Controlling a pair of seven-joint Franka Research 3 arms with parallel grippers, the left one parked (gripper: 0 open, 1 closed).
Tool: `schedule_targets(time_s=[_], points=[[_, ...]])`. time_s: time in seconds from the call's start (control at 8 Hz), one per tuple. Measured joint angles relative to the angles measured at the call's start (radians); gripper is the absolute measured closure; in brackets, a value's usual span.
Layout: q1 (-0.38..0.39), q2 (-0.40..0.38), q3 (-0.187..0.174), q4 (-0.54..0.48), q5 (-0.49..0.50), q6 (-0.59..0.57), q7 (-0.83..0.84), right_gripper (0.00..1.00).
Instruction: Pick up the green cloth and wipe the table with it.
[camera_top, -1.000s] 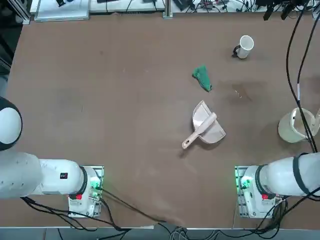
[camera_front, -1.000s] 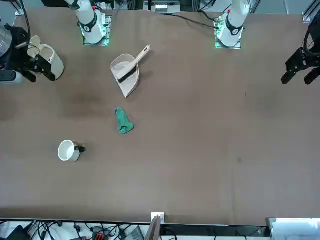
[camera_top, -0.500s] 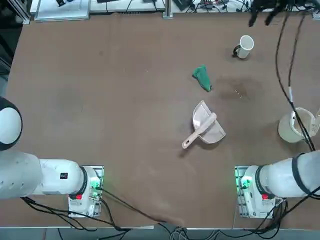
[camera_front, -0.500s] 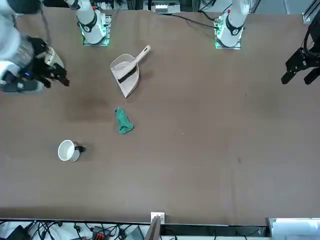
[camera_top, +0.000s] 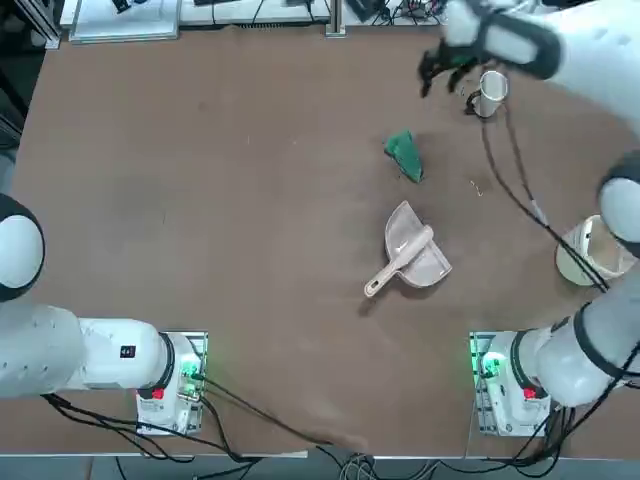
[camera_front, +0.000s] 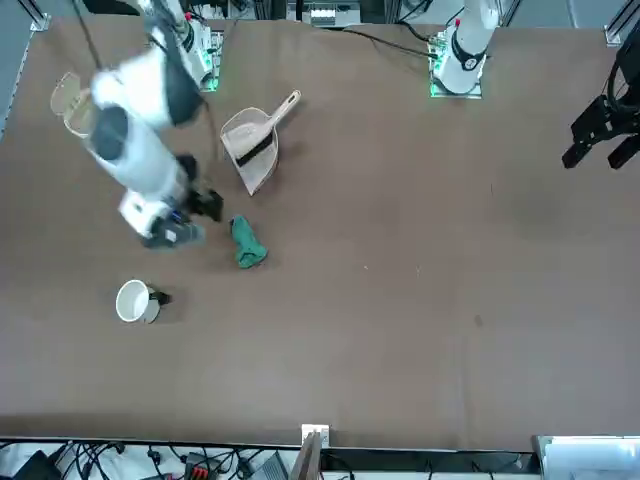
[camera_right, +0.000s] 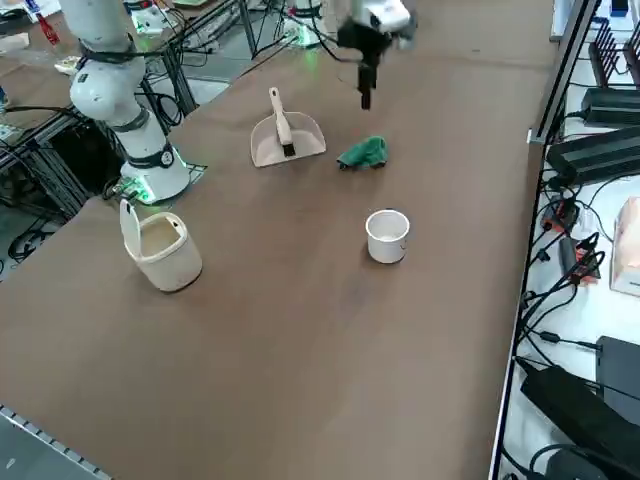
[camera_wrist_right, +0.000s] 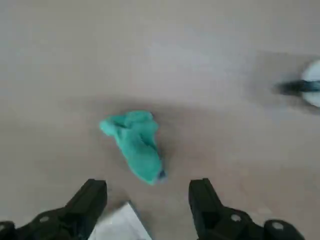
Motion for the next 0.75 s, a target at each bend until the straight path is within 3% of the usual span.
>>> schedule_targets(time_s=[0.25,0.75], points=[[0.024,0.097,0.0,0.005,0.0,0.059,-0.002,0.0],[0.066,0.213,0.0,0.012,0.001,0.164,-0.007,0.0]])
